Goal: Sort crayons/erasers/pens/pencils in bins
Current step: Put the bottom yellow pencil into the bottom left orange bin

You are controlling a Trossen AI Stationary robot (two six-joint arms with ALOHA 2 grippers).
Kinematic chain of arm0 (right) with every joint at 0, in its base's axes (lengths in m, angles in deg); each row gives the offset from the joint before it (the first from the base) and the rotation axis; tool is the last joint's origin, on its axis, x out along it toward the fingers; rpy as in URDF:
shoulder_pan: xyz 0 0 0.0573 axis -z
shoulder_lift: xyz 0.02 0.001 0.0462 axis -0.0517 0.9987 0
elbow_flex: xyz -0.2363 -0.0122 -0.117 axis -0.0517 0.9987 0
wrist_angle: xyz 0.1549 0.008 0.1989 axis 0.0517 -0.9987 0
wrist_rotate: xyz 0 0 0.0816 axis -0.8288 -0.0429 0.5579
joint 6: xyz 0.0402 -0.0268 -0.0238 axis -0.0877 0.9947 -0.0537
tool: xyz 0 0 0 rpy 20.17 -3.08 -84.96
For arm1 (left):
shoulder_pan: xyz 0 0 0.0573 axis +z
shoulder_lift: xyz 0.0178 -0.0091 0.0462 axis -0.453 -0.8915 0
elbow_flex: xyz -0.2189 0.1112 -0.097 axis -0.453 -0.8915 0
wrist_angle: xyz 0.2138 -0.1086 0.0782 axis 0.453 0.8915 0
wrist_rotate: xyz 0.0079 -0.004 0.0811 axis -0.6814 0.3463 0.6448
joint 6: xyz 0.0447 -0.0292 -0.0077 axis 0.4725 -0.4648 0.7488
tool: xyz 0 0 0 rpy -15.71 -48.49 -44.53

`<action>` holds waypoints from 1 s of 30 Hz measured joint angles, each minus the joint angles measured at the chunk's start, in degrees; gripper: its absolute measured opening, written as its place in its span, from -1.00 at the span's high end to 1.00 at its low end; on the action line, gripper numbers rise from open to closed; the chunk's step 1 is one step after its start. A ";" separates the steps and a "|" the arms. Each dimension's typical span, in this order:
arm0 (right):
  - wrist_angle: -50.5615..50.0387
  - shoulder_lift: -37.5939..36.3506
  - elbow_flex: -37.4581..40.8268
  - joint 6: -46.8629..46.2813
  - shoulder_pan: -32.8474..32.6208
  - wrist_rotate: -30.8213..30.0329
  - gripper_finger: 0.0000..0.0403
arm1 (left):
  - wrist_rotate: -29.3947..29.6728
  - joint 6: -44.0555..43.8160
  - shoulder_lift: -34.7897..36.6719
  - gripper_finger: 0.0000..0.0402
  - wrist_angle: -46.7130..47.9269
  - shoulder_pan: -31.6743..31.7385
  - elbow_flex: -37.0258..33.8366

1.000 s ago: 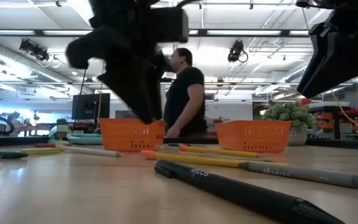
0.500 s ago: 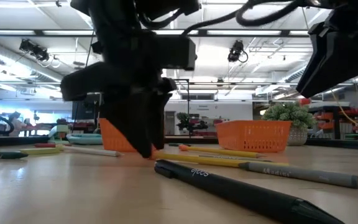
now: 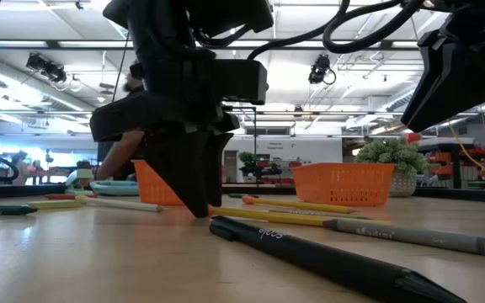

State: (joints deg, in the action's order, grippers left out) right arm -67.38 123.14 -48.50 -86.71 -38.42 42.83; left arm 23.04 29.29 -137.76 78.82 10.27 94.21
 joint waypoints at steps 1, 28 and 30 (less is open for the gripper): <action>0.01 -0.01 0.00 0.02 0.00 0.00 0.36 | 0.05 0.18 -0.02 0.22 -0.02 0.00 0.00; -0.01 -0.01 0.00 0.07 0.00 0.00 0.36 | -1.10 -1.43 0.31 0.72 5.72 -0.88 1.03; 0.01 -0.01 0.00 0.09 0.00 0.00 0.36 | -1.13 -1.52 0.31 0.76 8.80 -1.60 2.53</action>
State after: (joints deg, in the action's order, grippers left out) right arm -67.37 123.13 -48.50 -86.62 -38.42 42.83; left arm 21.90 27.77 -137.46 87.62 8.67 96.74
